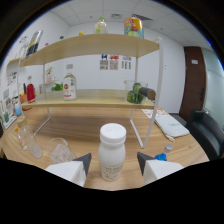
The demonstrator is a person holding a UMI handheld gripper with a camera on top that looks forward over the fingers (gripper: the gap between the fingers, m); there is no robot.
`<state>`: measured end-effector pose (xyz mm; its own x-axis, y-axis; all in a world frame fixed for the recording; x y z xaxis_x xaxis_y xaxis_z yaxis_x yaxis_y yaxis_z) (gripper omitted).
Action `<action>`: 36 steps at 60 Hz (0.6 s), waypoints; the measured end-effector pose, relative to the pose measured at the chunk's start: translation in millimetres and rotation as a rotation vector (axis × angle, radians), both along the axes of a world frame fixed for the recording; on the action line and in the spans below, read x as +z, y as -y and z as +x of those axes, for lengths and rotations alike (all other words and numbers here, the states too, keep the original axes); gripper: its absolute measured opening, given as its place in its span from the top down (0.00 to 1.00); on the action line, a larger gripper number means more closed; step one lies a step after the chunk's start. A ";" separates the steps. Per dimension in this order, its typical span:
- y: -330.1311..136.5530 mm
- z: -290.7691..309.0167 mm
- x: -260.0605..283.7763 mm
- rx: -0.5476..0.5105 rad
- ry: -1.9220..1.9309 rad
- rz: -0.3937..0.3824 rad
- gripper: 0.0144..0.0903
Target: Make me a cup of Mount Fuji.
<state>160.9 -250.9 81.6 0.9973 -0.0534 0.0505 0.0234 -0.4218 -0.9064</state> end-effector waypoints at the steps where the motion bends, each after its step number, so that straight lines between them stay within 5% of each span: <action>1: 2.2 0.5 4.1 -0.009 0.004 -0.002 0.05; 11: 28.7 -14.1 43.3 -0.075 0.048 -0.035 0.05; 12: 31.2 -18.0 46.4 -0.074 0.050 -0.040 0.11; 13: 33.7 -22.6 49.1 -0.071 0.051 -0.045 0.06; 36: 66.4 -114.3 67.6 -0.048 0.002 -0.135 0.06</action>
